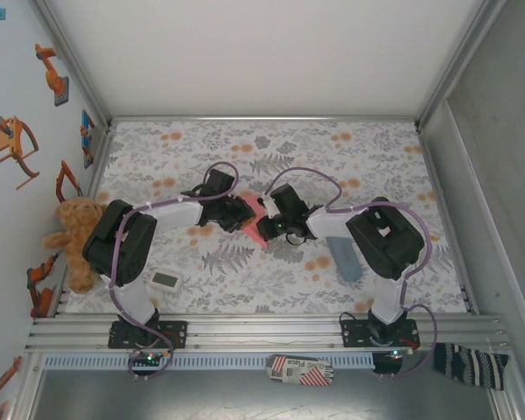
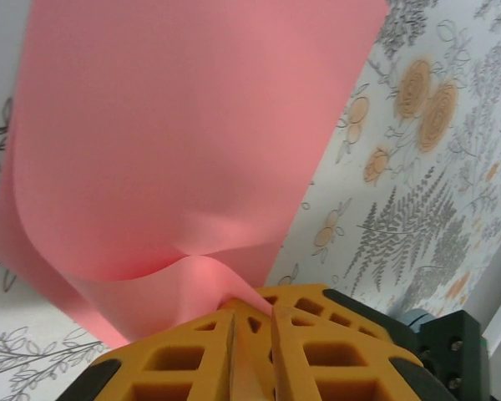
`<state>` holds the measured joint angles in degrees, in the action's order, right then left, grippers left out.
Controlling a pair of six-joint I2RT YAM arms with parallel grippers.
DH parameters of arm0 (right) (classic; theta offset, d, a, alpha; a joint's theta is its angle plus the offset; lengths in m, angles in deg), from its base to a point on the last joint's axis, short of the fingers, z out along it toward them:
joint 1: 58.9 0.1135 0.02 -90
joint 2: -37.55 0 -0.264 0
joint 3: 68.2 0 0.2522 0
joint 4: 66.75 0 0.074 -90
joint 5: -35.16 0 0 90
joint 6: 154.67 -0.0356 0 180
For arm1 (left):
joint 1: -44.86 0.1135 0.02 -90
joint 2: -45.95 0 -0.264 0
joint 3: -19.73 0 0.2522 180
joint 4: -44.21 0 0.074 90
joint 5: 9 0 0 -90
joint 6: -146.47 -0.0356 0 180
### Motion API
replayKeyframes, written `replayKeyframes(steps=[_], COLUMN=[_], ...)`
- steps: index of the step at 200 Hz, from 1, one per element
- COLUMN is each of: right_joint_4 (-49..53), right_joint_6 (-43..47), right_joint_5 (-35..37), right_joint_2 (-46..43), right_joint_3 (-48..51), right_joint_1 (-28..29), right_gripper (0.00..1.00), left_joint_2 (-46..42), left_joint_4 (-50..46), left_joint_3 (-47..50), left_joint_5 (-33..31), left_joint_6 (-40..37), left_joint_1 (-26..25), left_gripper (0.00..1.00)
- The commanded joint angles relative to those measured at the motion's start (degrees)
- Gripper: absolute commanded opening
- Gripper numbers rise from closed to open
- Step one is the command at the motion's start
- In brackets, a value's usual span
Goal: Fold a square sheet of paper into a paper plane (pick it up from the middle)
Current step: Third fold the triangle at the center of the table.
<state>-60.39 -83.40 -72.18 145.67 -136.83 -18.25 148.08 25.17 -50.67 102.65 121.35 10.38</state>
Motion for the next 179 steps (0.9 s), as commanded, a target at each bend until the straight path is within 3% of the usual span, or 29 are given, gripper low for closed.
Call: replayKeyframes(steps=[1, 179], right_joint_4=[2.2, 2.7], right_joint_6=[-0.8, -0.9], right_joint_5=[0.4, 0.2], right_joint_2=[1.4, 1.8], right_joint_3=[-0.4, -0.8], right_joint_1=[-0.7, -0.7], right_gripper=[0.00, 0.00], left_joint_2=[-0.4, 0.5], left_joint_4=[-2.0, -5.8], left_joint_3=[1.4, 1.6], left_joint_5=[-0.5, -3.8], left_joint_6=[-0.2, -0.7], left_joint_1=[-0.3, -0.3], left_gripper=[0.20, 0.19])
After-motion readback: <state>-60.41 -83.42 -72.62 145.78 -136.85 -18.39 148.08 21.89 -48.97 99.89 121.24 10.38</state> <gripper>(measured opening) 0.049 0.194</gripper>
